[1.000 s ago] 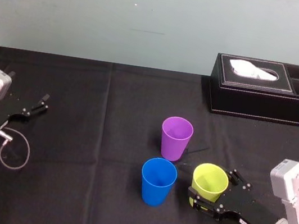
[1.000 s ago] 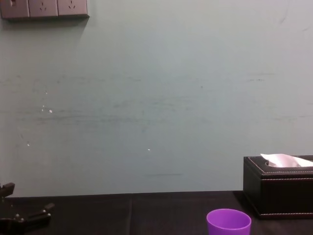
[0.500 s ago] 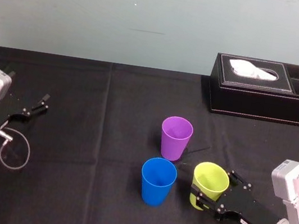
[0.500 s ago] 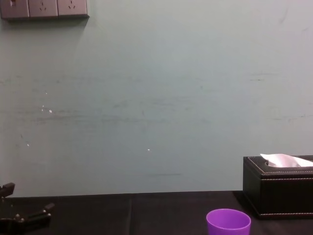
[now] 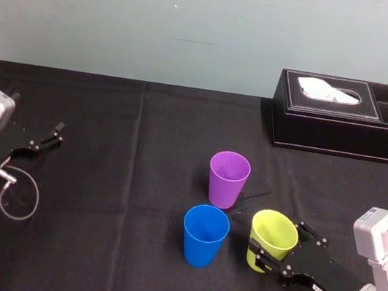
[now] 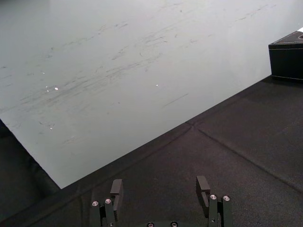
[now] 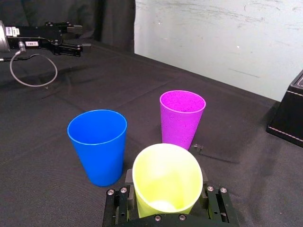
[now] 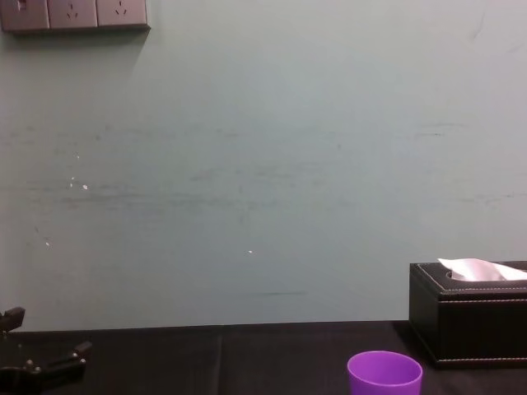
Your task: Stack the three plastic cups sequentially using one hand.
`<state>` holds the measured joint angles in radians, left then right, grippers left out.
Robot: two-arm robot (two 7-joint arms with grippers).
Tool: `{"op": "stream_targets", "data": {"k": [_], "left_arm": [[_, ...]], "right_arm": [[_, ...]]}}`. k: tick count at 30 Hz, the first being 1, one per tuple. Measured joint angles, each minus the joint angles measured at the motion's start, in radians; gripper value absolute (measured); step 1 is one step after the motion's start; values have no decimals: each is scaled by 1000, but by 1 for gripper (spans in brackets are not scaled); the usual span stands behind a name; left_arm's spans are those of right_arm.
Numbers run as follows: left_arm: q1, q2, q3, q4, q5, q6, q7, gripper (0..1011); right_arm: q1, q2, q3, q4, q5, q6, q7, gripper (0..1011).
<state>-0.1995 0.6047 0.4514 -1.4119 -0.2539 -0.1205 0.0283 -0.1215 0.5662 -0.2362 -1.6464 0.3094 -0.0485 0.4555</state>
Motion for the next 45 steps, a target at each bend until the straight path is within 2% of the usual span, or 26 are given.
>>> {"op": "stream_targets", "data": {"k": [18,25,29,34,38,45], "left_arm": [[0,0,0,0,0,0,0,1010],[0,0,0,0,0,0,0,1010],[0,0,0,0,0,0,0,1010],[0,0,0,0,0,0,0,1010],[0,0,0,0,0,0,0,1010],[0,0,0,0,0,0,0,1010]], "right_arm": [[-1,0,0,0,1,-1,0,748],[-26,11,19,-64,-21,8,-36,748],[-41,24,35,-132,-51,63,-70,749],[-43,31,56,-190,-59,126,-86,749],[-30,32,78,-234,-46,179,-89,749],[15,18,84,-273,-35,229,-100,748]]}}
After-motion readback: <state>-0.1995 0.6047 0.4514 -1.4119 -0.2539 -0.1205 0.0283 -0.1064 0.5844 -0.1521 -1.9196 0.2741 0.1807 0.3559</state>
